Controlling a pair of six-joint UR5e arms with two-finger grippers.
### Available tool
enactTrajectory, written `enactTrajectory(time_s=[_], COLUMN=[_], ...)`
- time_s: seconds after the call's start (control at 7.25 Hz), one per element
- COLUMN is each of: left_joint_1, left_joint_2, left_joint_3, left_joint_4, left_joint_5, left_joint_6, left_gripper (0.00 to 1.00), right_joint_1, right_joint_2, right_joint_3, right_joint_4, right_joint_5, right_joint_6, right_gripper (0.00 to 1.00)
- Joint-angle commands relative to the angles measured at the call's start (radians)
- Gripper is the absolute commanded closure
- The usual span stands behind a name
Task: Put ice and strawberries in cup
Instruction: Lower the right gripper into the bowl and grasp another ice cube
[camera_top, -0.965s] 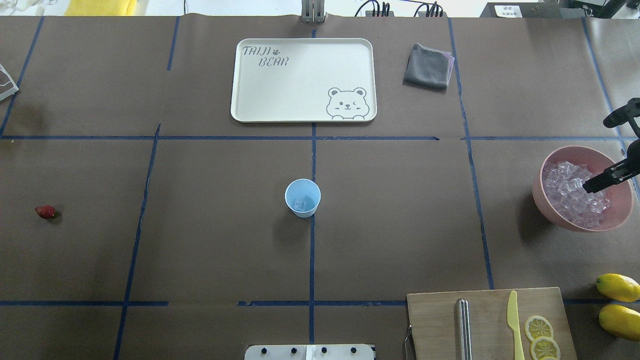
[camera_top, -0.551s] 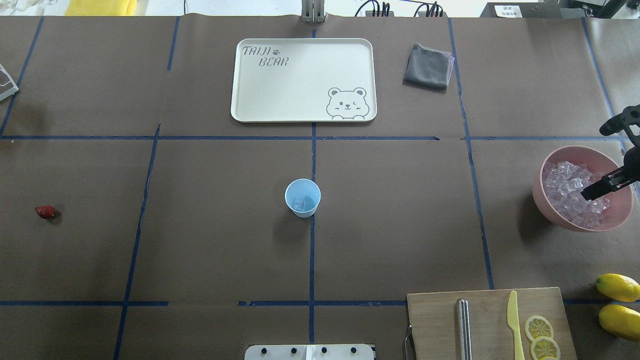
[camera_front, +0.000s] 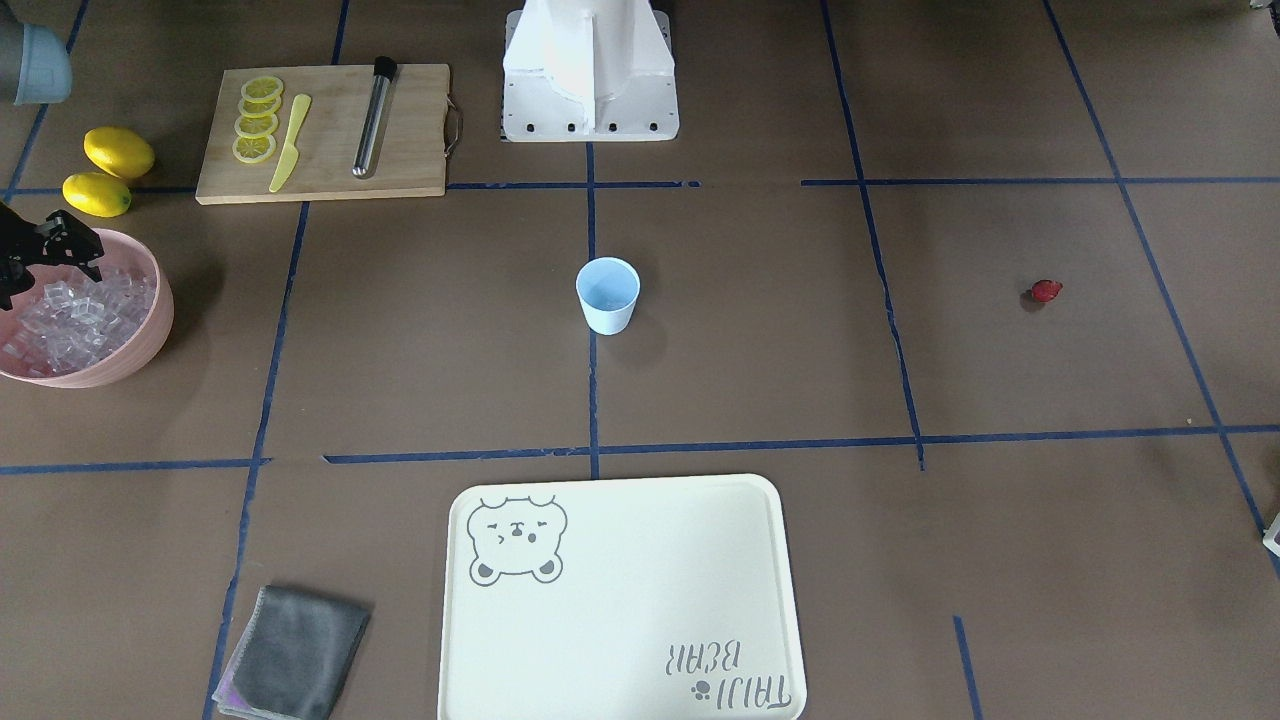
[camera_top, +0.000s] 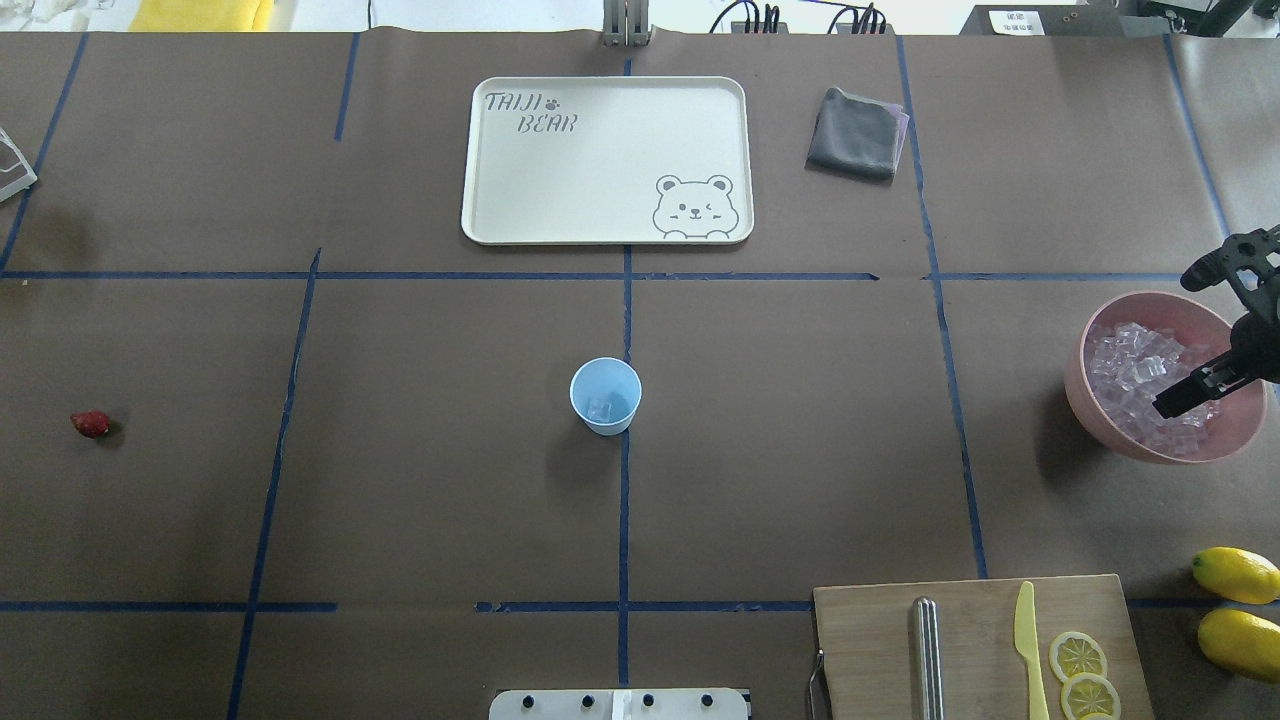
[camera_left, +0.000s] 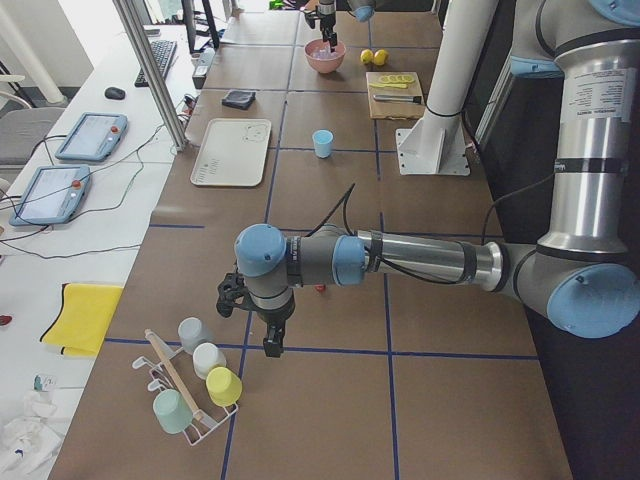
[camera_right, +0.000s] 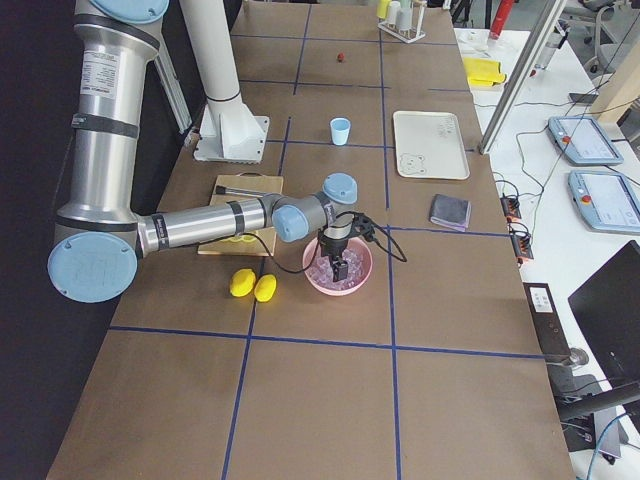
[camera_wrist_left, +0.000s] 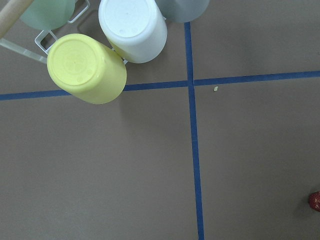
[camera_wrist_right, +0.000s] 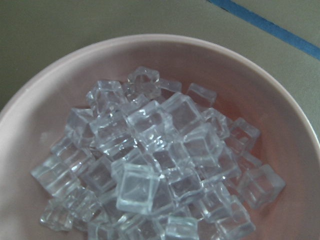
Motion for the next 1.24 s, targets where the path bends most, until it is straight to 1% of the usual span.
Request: enactTrajectory(time_s=[0.0,0.28,0.69,0.83,0.96,1.1], left_joint_1=[0.000,0.000,0.000,0.000,0.000,0.000], left_joint_2=[-0.001,-0.001,-0.001,-0.002,-0.002,-0.002], left_joint_3=[0.000,0.000,0.000,0.000,0.000,0.000], left_joint_4=[0.000,0.000,0.000,0.000,0.000,0.000], left_joint_5=[0.000,0.000,0.000,0.000,0.000,0.000], left_joint_6=[0.000,0.000,0.000,0.000,0.000,0.000], left_gripper=[0.00,0.00,0.00,0.00,0.00,0.00], right_joint_1=[-0.002,0.000,0.000,0.000,0.000,0.001], right_joint_2=[0.002,0.002,0.002,0.002,0.000,-0.001], right_joint_3=[-0.001,-0.001,0.000,0.002,0.005,0.008], right_joint_4=[0.000,0.000,0.002,0.003,0.003,0.003], right_joint_5=[0.000,0.000,0.000,0.000,0.000,0.000], right_joint_6=[-0.001,-0.004,-0.016,-0.019,-0.019,-0.022], right_gripper=[0.17,0.32,0.62,0.74,0.89,0.97])
